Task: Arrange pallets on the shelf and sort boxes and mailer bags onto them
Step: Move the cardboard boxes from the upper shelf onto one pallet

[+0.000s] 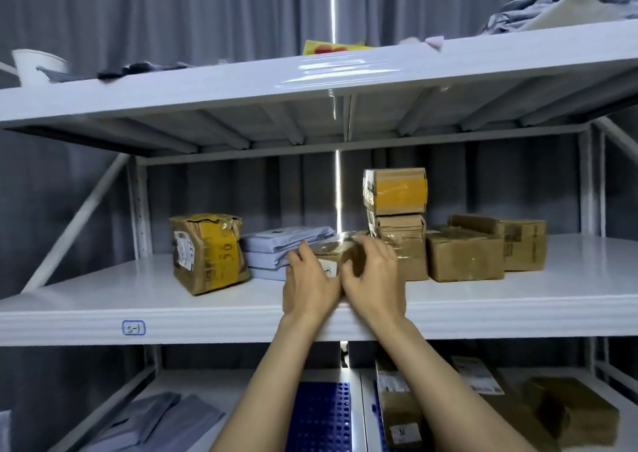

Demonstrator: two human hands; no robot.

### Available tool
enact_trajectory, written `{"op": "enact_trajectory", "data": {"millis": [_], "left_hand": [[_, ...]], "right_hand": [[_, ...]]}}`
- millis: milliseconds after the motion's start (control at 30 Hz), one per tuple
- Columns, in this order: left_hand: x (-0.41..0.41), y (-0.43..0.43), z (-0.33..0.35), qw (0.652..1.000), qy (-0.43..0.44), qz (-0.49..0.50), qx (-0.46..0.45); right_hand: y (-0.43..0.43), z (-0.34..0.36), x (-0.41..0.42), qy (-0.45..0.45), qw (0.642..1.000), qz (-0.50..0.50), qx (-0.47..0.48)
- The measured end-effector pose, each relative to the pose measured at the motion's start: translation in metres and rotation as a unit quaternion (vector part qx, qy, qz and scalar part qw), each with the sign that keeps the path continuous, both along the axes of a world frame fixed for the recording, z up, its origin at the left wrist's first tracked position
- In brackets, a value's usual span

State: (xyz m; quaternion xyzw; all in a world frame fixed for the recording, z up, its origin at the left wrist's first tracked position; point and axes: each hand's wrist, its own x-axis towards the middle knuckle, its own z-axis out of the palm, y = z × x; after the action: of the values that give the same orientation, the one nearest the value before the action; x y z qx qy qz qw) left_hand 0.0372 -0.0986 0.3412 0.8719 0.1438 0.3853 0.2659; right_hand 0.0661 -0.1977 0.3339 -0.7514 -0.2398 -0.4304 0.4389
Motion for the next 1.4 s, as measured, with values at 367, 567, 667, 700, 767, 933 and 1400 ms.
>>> {"op": "enact_trajectory", "data": {"millis": [367,567,667,700,767,933,1400], "left_hand": [[0.018,-0.015,0.022,0.991,-0.086,0.053,0.089],[0.032,-0.039,0.041,0.978,-0.144,0.025,0.147],[0.039,-0.049,0.046,0.977,-0.154,0.001,0.145],[0.041,-0.053,0.048,0.978,-0.156,-0.013,0.138],[0.047,-0.063,0.055,0.980,-0.166,-0.051,0.096],[0.069,-0.083,0.086,0.955,-0.165,-0.183,-0.166],[0.035,-0.005,0.084,0.958,-0.212,-0.048,-0.189]], "right_hand": [[-0.031,0.075,0.048,0.067,0.978,-0.154,0.123],[-0.044,0.084,0.062,0.077,0.983,-0.138,0.097],[-0.056,0.084,0.064,0.056,0.985,-0.125,0.103],[-0.060,0.085,0.065,0.046,0.987,-0.114,0.106],[-0.067,0.087,0.068,0.043,0.989,-0.080,0.115],[-0.082,0.092,0.079,0.092,0.989,0.027,0.112],[-0.017,0.080,0.055,-0.044,0.992,0.120,-0.014]]}}
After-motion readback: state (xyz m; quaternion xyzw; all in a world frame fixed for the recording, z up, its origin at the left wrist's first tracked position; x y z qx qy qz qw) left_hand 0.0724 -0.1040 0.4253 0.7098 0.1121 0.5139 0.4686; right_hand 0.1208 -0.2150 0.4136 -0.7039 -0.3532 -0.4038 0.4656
